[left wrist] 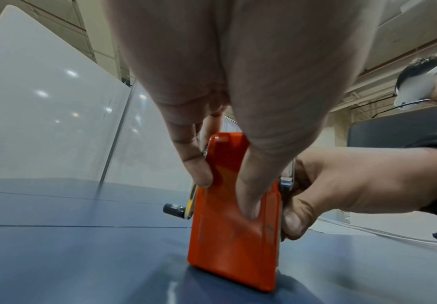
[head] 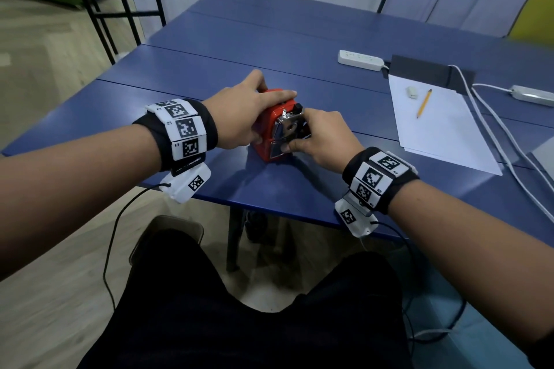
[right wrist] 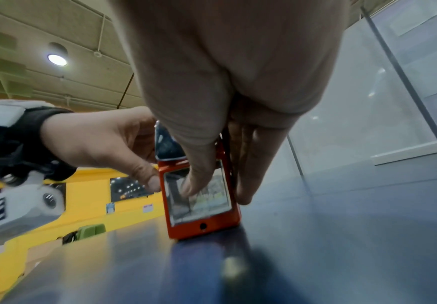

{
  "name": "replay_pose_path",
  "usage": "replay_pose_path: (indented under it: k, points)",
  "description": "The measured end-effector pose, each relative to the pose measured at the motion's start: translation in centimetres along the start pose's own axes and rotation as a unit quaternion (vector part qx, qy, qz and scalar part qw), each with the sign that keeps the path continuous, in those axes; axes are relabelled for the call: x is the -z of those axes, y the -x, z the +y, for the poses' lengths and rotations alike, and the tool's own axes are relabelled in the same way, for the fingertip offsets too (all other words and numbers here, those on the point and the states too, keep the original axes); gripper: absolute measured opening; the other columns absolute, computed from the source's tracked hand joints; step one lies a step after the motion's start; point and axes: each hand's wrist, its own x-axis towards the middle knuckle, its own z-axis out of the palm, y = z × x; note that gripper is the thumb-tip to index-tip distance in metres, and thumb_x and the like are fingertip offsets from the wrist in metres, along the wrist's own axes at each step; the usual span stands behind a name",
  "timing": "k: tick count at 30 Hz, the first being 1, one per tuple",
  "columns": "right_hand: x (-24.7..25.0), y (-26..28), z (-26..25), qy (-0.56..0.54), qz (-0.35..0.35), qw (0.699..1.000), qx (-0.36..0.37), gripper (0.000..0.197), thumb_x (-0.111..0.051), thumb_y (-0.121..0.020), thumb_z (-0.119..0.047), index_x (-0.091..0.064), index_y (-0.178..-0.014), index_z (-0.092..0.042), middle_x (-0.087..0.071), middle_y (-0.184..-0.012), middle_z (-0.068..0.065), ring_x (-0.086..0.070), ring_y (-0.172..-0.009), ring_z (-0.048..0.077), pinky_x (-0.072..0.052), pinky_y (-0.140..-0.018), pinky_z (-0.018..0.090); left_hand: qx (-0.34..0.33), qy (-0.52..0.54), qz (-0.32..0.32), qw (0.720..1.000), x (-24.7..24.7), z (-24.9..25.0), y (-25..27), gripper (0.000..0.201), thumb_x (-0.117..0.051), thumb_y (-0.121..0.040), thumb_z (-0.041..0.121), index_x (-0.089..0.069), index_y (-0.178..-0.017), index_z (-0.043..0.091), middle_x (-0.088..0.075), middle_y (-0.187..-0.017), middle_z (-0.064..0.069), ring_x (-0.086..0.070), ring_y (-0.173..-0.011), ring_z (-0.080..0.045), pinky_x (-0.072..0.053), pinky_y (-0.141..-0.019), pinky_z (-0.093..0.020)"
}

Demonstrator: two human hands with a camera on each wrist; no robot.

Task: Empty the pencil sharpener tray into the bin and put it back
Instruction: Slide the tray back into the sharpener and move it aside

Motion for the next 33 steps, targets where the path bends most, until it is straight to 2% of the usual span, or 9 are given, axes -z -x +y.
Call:
replay_pose_path:
  k: [3, 8, 12, 15, 20, 23, 26, 29, 33]
  points:
    - [0.2, -0.5, -0.4, 0.009, -0.003, 1.0, -0.003, 0.048, -0.094, -0.07, -0.039, -0.07, -0.107, -0.02, -0.076, -0.099, -0.002, -0.068, -0.095, 0.02, -0.055, -0.081, 0.035, 0.002, 0.003, -0.003, 1.0, 0.1, 0.1, 0.1, 0.103, -0.087, -0.075, 0.025, -0.028, -0.158, 0.043, -0.04, -0.133, -0.011, -0.064, -0.092, -0.039, -0.054, -0.083, -0.042]
    - [0.7, 0.3, -0.7, -0.001, -0.019, 1.0, -0.007, 0.049, -0.092, -0.074, -0.039, -0.069, -0.113, -0.02, -0.075, -0.102, -0.003, -0.069, -0.098, 0.018, -0.054, -0.082, 0.032, -0.015, 0.017, -0.002, 1.0, 0.2, -0.3, 0.0, 0.104, -0.088, -0.074, 0.025, -0.028, -0.158, 0.045, -0.041, -0.131, -0.009, -0.061, -0.09, -0.032, -0.053, -0.081, -0.039]
    - [1.3, 1.3, -1.3, -0.029, -0.036, 0.999, -0.014, 0.073, -0.091, -0.072, -0.05, -0.058, -0.13, -0.021, -0.067, -0.112, -0.01, -0.061, -0.102, 0.01, -0.046, -0.081, 0.023, 0.0, 0.057, 0.007, 0.998, 0.4, -1.4, 0.3, 0.111, -0.087, -0.077, 0.032, -0.015, -0.161, 0.043, -0.043, -0.131, -0.007, -0.055, -0.083, -0.019, -0.055, -0.083, -0.04]
    - [1.1, 2.0, -2.1, -0.063, -0.019, 0.997, -0.029, 0.096, -0.091, -0.068, -0.058, -0.045, -0.144, -0.021, -0.062, -0.12, -0.009, -0.059, -0.104, 0.009, -0.045, -0.083, 0.02, 0.079, 0.047, -0.01, 0.996, -0.4, -2.4, 1.3, 0.117, -0.079, -0.078, 0.054, -0.002, -0.163, 0.03, -0.042, -0.138, -0.013, -0.063, -0.1, -0.035, -0.054, -0.088, -0.044]
    - [-1.1, 2.3, -3.7, -0.078, 0.042, 0.995, -0.041, 0.125, -0.085, -0.065, -0.072, -0.016, -0.159, -0.028, -0.057, -0.148, 0.011, -0.062, -0.128, 0.031, -0.051, -0.107, 0.043, 0.166, 0.017, -0.102, 0.981, -3.2, -3.5, 2.8, 0.125, -0.065, -0.074, 0.078, 0.001, -0.163, 0.021, -0.033, -0.159, -0.02, -0.054, -0.132, -0.042, -0.05, -0.102, -0.047]
    - [-2.0, 2.5, -4.3, -0.083, 0.074, 0.993, -0.047, 0.122, -0.087, -0.068, -0.064, -0.014, -0.158, -0.029, -0.059, -0.146, 0.011, -0.063, -0.126, 0.033, -0.05, -0.107, 0.044, 0.175, 0.021, -0.127, 0.976, -4.1, -3.2, 2.9, 0.131, -0.061, -0.068, 0.086, 0.001, -0.163, 0.02, -0.037, -0.158, -0.017, -0.053, -0.134, -0.039, -0.049, -0.102, -0.047]
    - [-2.5, 2.3, -4.3, -0.084, 0.092, 0.989, -0.077, 0.106, -0.091, -0.066, -0.057, -0.03, -0.146, -0.022, -0.064, -0.136, 0.009, -0.065, -0.12, 0.034, -0.052, -0.1, 0.04, 0.181, 0.019, -0.146, 0.973, -4.6, -2.3, 2.7, 0.129, -0.061, -0.065, 0.089, -0.013, -0.161, 0.018, -0.041, -0.155, -0.016, -0.053, -0.134, -0.037, -0.048, -0.103, -0.046]
    - [-2.4, 1.8, -4.2, -0.068, 0.092, 0.989, -0.089, 0.089, -0.09, -0.063, -0.06, -0.04, -0.127, -0.023, -0.067, -0.12, 0.007, -0.067, -0.109, 0.032, -0.056, -0.089, 0.039, 0.17, 0.0, -0.165, 0.971, -4.8, -1.6, 2.3, 0.11, -0.059, -0.059, 0.092, -0.04, -0.142, 0.023, -0.054, -0.134, -0.012, -0.062, -0.115, -0.035, -0.054, -0.091, -0.045]
    - [-1.2, 1.2, -3.4, -0.077, 0.089, 0.988, -0.096, 0.082, -0.088, -0.061, -0.065, -0.042, -0.115, -0.023, -0.067, -0.116, 0.006, -0.066, -0.104, 0.03, -0.055, -0.083, 0.038, 0.147, -0.005, -0.189, 0.971, -4.8, -1.3, 1.9, 0.088, -0.053, -0.059, 0.095, -0.05, -0.122, 0.033, -0.056, -0.112, -0.007, -0.064, -0.098, -0.03, -0.054, -0.083, -0.041]
